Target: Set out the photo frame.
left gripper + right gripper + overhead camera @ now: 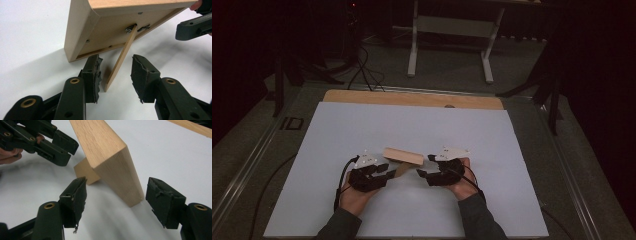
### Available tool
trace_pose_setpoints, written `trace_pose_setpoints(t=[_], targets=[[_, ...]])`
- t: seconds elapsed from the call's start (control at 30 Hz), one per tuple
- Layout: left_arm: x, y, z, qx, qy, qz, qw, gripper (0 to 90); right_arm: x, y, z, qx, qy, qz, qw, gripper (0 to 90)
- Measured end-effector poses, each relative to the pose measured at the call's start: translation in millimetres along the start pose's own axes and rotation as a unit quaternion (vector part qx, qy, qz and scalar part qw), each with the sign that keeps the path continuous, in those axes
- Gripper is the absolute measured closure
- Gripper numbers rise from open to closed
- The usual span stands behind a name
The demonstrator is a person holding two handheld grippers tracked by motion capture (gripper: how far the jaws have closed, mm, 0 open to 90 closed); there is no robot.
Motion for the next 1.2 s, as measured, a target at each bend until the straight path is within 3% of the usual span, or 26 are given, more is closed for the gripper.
trace_pose_setpoints(t=[0.57,0.93,1.2], targets=[[1.6,0.3,-3.2,0.003,0.003,0.013,0.9999,65.9,-7.0,6.6,-2.1,0.014,-0.016,0.001,0.9998,40.1],[2.7,0.2,-3.5,-0.004,0.002,0.013,0.9999,68.1,-7.9,12.6,-6.7,0.013,-0.012,0.004,0.9998,43.3],[3.9,1.5,-3.3,-0.003,0.004,0.017,0.9998,71.4,-7.1,20.0,-13.1,0.008,0.003,0.023,0.9997,50.0]])
Point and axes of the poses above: each handheld gripper's, and its own axes: z roughly forward along the jaws, x roughly out of its top, y roughly to its right, the point moved 3 cm from there along z, roughly forward along the jaws, and after that the axes turned 2 degrees about -y, right-handed, at the moved point
